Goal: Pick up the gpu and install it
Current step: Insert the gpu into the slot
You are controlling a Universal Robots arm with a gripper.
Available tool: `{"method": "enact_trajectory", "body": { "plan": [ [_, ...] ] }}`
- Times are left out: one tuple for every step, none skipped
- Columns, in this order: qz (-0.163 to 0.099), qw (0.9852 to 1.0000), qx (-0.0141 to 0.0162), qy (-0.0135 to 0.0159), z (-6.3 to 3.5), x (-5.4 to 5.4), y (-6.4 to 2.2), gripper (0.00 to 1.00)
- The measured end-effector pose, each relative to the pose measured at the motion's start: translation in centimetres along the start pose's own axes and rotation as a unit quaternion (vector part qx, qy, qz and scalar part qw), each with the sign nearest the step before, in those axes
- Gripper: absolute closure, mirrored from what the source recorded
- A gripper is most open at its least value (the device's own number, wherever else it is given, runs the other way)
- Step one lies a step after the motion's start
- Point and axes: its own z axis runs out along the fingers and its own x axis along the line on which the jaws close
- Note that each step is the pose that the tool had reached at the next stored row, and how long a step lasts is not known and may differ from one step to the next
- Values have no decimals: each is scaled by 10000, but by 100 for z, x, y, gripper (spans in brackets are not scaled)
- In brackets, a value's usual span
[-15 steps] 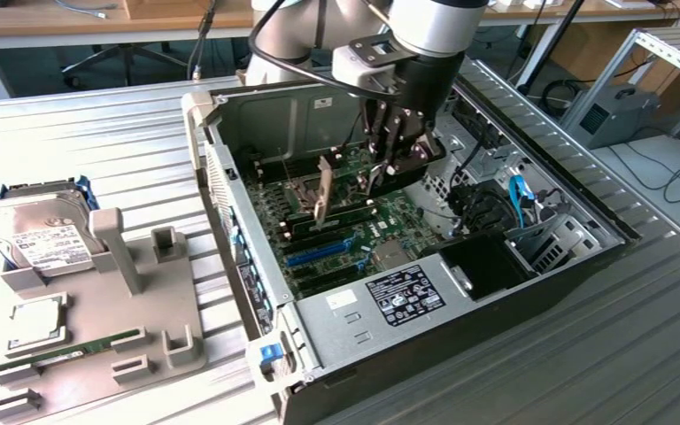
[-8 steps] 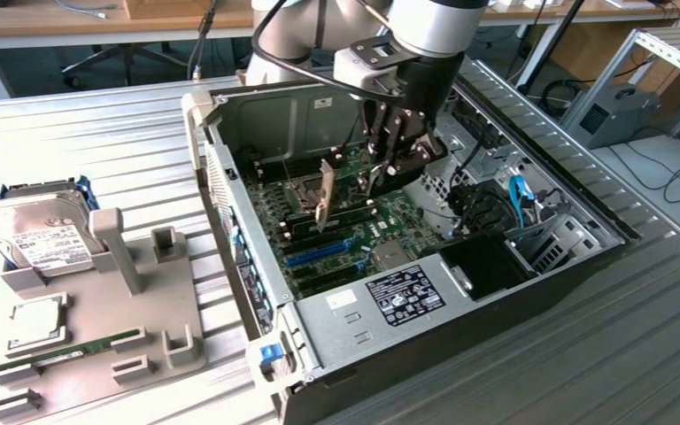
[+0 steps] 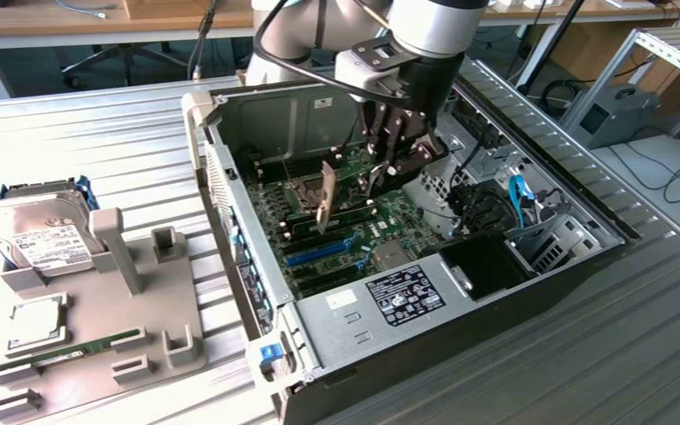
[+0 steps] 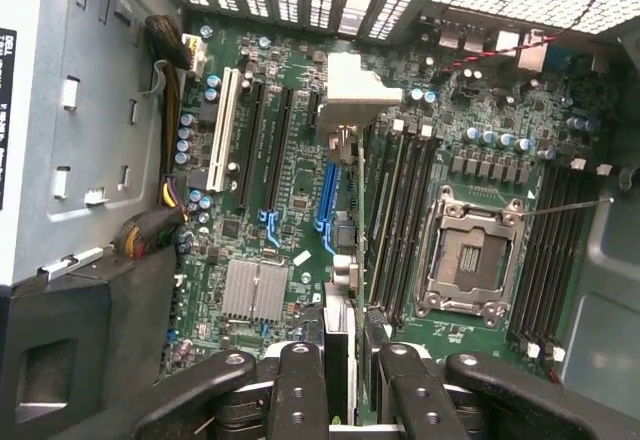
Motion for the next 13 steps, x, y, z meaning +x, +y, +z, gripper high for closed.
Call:
{"method": "enact_trajectory", "body": {
  "plan": [
    [-24,10000,-1,0,0,0,0,74],
    [-48,10000,-1,0,0,0,0,74],
    [-56,10000,-1,-1,1,0,0,74],
    [-54,10000,-1,-1,2,0,0,74],
    [-7,10000,0,-1,4,0,0,74],
    [77,10000,3,0,7,0,-1,74],
    [158,9999,5,1,9,0,-1,74],
    [289,9996,9,4,12,1,0,74],
    [334,9994,9,5,12,1,0,74],
    [335,9994,10,5,12,1,0,74],
    [335,9994,9,4,12,0,0,74],
    [337,9994,-28,-3,16,0,0,74],
    [339,9994,-94,-13,19,1,0,74]
  ]
}}
